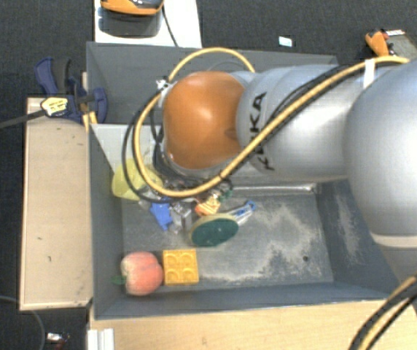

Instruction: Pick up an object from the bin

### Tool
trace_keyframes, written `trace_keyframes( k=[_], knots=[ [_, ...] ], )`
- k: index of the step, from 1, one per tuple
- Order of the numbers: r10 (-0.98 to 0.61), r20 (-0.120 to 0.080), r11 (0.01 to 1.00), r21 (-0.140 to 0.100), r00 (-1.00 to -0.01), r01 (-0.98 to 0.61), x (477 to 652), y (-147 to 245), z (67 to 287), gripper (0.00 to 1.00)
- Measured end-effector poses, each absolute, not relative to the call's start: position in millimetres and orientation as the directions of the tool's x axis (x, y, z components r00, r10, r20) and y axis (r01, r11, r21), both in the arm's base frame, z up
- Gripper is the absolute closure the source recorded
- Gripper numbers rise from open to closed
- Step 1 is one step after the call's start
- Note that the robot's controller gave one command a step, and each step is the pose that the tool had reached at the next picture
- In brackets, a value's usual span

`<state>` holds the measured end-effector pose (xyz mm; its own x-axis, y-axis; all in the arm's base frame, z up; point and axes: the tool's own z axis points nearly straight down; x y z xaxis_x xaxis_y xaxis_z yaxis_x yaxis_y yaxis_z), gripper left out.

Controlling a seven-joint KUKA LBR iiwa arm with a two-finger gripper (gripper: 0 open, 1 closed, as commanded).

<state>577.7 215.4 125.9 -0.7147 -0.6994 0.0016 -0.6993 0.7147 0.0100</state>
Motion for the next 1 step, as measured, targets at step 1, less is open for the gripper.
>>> trace_keyframes(
  k=[1],
  knots=[
    [-0.697,-0.003,0.717,0.008,-0.717,-0.697,578.7,215.8,140.9,1.0]
  ],
)
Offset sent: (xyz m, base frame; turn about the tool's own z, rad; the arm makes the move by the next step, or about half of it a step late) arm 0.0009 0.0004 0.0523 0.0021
